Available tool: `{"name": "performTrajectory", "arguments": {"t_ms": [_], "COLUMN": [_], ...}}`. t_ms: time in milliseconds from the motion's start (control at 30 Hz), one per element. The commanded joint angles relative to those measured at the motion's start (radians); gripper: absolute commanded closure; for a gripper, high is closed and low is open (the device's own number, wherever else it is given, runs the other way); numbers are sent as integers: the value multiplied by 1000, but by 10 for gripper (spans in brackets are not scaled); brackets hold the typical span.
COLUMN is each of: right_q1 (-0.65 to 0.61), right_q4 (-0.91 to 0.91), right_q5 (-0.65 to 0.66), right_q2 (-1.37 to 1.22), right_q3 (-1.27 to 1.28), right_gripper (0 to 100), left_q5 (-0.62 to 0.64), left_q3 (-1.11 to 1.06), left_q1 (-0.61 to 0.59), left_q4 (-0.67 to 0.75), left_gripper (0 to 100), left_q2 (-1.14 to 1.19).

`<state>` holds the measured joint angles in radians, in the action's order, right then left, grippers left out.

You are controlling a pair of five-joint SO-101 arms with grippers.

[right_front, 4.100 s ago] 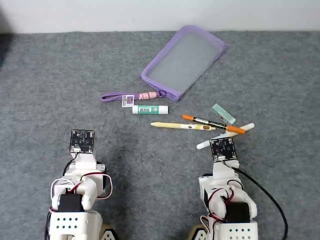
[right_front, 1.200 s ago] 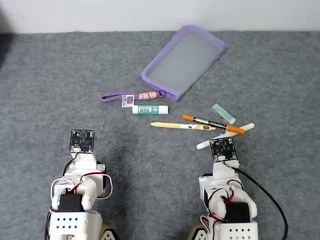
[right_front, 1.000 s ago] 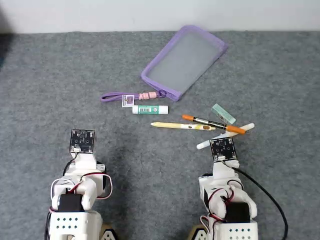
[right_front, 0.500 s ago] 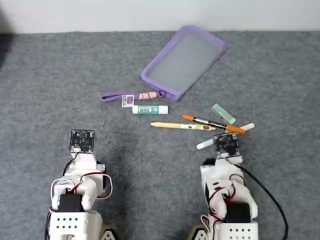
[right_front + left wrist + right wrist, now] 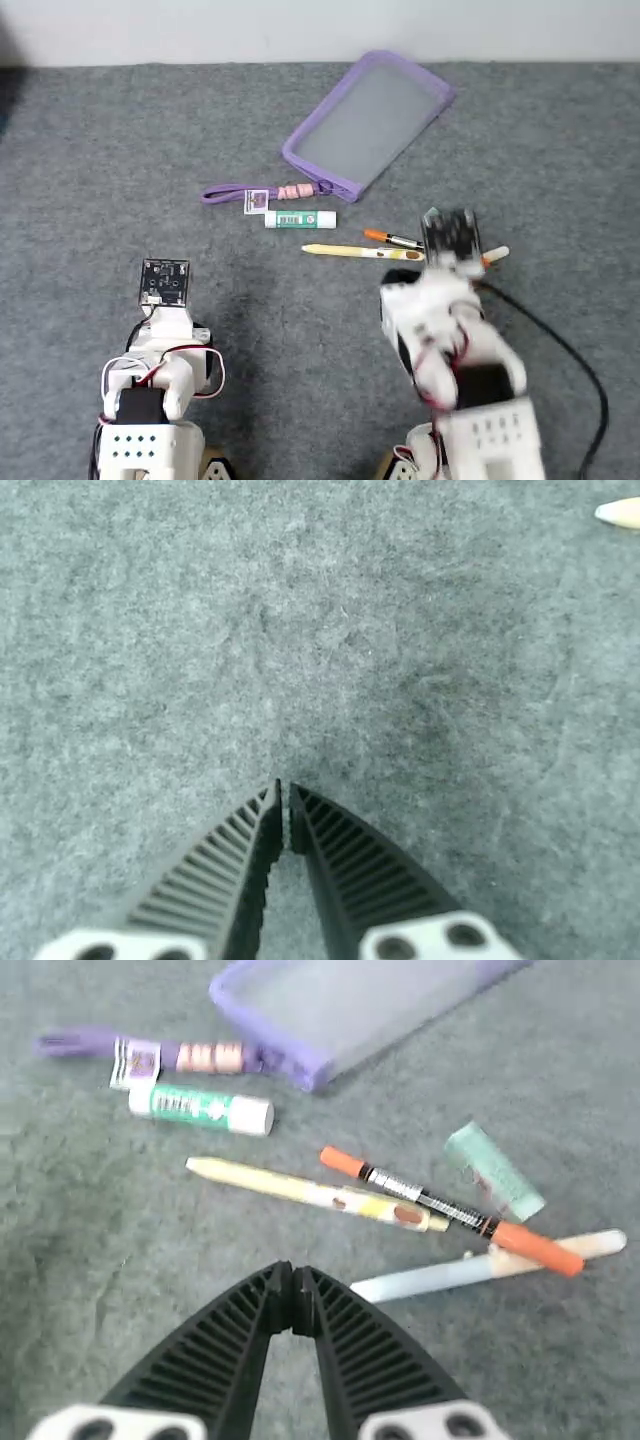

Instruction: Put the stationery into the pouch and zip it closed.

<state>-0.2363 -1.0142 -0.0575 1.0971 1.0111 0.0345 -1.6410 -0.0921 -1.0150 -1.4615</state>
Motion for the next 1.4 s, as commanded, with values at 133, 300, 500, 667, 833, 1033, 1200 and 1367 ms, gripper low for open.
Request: {"name": "performTrajectory", "arguments": {"t_ms": [133,300,500,667,833,1033,1200,1367], "right_q1": [-8,-8,-18,-42,-50,-64,-73,-114], "right_q4": [21,101,292,318,245,163,159,159], "right_q5": [-18,-60,-117,-218,-371,-422,-400,-293], "right_q2": [-550,-736,-905,-1033,-1171,-1342,-1442,-1477], "right_q3": [-437,-580,-647,-723,-868,-1040,-1138,-1157], "right_gripper": [986,986,986,986,904,747,735,735], "left_q5": [-14,-14,-14,-14,-14,-14,-14,-14], "left_q3": [10,10,10,10,10,10,10,10], "left_q1": [-2,-2,-2,-2,-2,-2,-2,-2], "left_q4": [17,17,17,17,17,17,17,17], "left_gripper": [986,986,986,986,986,986,986,986], "left_q2": [-12,-12,-12,-12,-12,-12,-12,-12]}}
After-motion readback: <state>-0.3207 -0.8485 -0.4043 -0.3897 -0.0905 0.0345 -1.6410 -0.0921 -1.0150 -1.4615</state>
